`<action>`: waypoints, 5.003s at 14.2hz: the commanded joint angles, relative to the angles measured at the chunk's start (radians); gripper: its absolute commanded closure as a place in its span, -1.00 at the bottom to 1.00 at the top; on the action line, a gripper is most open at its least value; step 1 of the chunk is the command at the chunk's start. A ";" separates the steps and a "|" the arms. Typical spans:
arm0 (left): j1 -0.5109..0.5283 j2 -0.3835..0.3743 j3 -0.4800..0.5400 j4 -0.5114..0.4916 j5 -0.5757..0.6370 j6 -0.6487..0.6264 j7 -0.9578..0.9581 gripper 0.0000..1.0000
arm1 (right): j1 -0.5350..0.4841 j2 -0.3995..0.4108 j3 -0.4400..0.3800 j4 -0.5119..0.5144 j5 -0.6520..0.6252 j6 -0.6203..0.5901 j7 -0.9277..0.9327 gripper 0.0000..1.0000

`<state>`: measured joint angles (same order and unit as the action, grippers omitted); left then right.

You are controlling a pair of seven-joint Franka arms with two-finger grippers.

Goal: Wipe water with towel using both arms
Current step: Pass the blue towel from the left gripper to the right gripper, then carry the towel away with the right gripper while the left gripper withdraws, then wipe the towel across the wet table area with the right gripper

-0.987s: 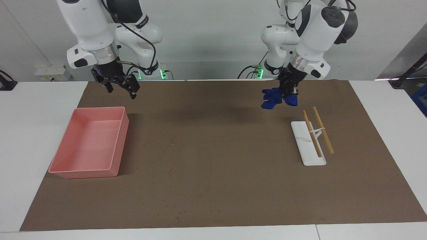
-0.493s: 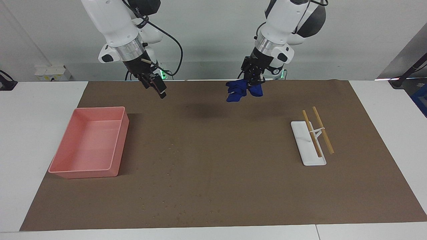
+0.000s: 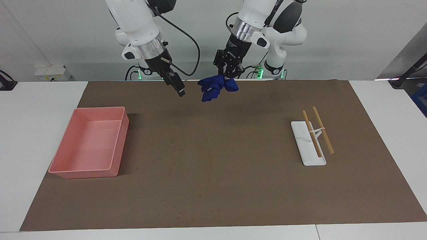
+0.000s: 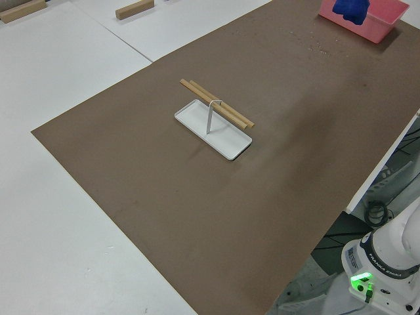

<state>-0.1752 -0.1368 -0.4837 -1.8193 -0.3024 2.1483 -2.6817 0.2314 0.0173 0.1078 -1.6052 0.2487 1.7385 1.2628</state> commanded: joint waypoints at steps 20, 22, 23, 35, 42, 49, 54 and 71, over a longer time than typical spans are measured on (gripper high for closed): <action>-0.122 0.002 0.000 0.026 0.028 0.228 -0.171 1.00 | 0.045 0.024 0.000 0.018 0.228 0.121 0.221 0.30; -0.122 0.005 0.000 0.025 0.028 0.267 -0.170 1.00 | 0.036 0.027 -0.002 0.025 0.230 0.121 0.225 1.00; -0.124 0.006 0.000 0.025 0.028 0.269 -0.170 1.00 | 0.029 0.027 -0.002 0.027 0.230 0.122 0.228 1.00; -0.102 0.002 0.004 0.017 0.034 0.185 -0.159 -1.00 | -0.015 0.029 -0.011 0.030 0.213 0.131 0.189 1.00; -0.021 -0.004 0.010 0.015 0.034 0.072 0.194 -1.00 | -0.053 0.119 -0.010 0.019 0.124 0.387 0.101 1.00; 0.061 -0.029 0.014 0.011 0.032 -0.189 0.665 -1.00 | -0.086 0.475 -0.011 0.238 0.074 0.645 -0.178 1.00; 0.092 -0.043 0.074 0.021 0.034 -0.398 0.968 -1.00 | -0.095 0.703 -0.011 0.398 0.069 0.844 -0.312 1.00; 0.447 -0.061 0.149 0.023 0.255 -0.605 2.175 -1.00 | -0.070 0.543 -0.011 -0.240 0.070 0.983 -0.467 1.00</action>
<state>0.2476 -0.1757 -0.3292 -1.7878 -0.0891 1.5388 -0.6197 0.1628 0.6292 0.0897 -1.6712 0.3302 2.7192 0.8136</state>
